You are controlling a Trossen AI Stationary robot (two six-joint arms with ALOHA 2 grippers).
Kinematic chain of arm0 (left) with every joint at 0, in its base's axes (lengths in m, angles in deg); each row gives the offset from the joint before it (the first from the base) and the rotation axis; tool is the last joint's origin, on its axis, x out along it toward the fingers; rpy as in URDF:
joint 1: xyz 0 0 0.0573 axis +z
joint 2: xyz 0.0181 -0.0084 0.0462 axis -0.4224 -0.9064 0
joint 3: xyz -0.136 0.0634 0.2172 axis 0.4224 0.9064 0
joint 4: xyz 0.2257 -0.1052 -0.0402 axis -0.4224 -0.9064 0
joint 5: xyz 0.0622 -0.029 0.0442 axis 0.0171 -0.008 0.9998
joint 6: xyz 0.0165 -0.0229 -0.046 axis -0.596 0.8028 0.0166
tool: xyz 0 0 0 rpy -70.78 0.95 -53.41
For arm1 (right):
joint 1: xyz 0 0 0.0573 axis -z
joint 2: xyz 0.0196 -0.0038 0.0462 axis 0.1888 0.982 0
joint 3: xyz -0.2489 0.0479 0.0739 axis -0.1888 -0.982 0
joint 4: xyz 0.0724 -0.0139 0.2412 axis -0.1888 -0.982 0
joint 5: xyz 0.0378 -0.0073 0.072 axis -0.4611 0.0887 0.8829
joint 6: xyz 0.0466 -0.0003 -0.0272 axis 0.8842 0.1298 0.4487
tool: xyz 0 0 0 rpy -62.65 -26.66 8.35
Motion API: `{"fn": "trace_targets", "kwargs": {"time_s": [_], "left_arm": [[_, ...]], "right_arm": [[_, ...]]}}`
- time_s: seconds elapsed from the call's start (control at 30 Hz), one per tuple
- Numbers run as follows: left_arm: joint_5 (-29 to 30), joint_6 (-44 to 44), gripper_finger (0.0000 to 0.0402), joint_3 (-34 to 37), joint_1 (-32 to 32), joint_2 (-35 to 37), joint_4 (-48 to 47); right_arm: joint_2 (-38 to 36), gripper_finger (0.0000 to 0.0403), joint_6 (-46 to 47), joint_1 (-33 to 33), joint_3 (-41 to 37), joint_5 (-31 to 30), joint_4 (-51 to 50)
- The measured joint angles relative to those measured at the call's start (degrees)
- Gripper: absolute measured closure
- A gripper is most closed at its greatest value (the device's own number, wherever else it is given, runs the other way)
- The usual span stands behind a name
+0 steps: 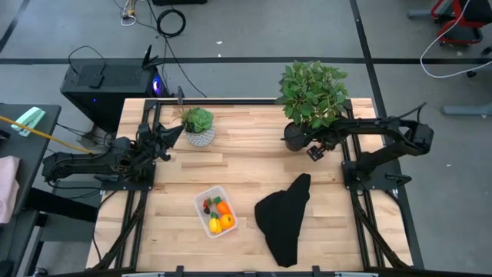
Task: Pick and placing Produce into tupperware
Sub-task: Put the peach into the transparent bin
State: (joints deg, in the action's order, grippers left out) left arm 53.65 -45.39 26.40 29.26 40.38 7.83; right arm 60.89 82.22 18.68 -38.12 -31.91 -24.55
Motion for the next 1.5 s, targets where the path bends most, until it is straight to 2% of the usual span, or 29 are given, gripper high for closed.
{"fn": "trace_targets", "kwargs": {"time_s": [0.2, 0.53, 0.73, 1.0, 1.17, 1.5], "left_arm": [[0.0, 0.01, 0.038, 0.0, 0.0, 0.02, 0.0], [0.0, 0.01, 0.0395, 0.0, 0.0, 0.0, 0.02], [0.0, 0.01, 0.038, 0.0, 0.0, 0.0, 0.04], [0.0, 0.0, 0.0396, 0.0, 0.0, 0.01, 0.04], [0.0, 0.01, 0.0381, 0.0, 0.0, 0.0, 0.04], [0.0, -0.08, 0.0396, 0.02, -0.01, 0.01, 0.02]], "right_arm": [[1.39, 0.0048, -0.47, 0.0, 0.07, 0.27, 1.1], [1.96, 0.0053, -0.61, -0.02, 0.07, -0.15, 1.39], [1.96, 0.0087, -0.55, -0.01, 0.07, -0.15, 1.37], [1.96, 0.0145, -0.16, -0.02, 0.04, -0.15, 1.37], [1.96, 0.0174, 0.35, -0.02, 0.04, -0.15, 1.31], [0.78, 0.0183, 2.01, -0.22, -0.11, 0.12, -0.58]]}}
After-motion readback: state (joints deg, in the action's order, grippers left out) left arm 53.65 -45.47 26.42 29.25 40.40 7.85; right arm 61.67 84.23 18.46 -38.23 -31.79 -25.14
